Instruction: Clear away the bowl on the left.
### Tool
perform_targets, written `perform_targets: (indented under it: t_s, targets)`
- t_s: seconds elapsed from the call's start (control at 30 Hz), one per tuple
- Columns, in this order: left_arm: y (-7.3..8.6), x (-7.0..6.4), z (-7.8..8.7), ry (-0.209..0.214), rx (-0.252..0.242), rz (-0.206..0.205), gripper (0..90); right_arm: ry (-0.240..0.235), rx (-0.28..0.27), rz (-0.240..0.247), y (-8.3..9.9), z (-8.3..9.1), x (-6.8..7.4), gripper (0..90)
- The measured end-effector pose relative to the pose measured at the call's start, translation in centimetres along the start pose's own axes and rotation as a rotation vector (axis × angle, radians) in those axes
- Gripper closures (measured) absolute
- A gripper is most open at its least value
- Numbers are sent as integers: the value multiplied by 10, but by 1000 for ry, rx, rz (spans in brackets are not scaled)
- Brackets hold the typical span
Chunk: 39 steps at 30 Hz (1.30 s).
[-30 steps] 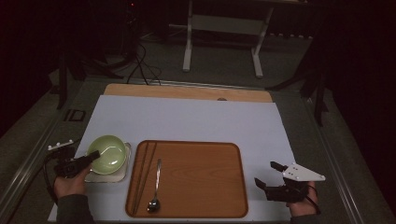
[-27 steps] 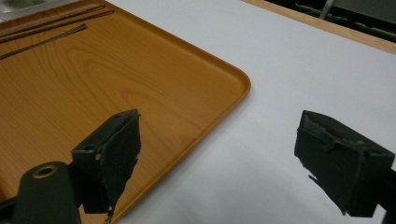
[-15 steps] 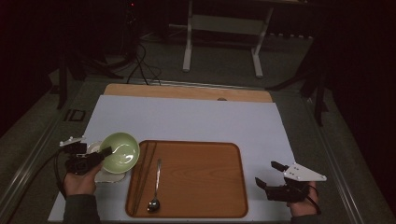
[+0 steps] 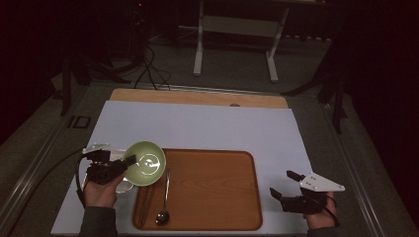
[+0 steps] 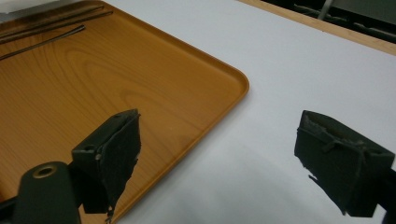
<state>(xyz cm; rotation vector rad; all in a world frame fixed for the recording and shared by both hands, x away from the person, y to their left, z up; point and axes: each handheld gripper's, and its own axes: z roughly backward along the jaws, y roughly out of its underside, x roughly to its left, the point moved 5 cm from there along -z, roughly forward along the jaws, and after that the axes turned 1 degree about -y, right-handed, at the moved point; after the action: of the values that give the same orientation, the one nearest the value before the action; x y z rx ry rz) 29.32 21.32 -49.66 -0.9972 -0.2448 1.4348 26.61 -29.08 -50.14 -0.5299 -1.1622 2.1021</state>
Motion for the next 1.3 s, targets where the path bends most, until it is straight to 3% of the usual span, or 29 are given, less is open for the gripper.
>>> perform_targets:
  t_s: [0.73, 0.87, 1.3]
  targets:
    - [31, -59, -45, 65, 138, -118, 821, 4, -3, 3, 0, 1, -1, 143]
    - [37, -66, -52, 73, 164, -137, 812, 3, -3, 4, 0, 1, -1, 143]
    - [54, -74, -71, 82, 227, -137, 808, 2, -5, 3, 0, 1, -1, 144]
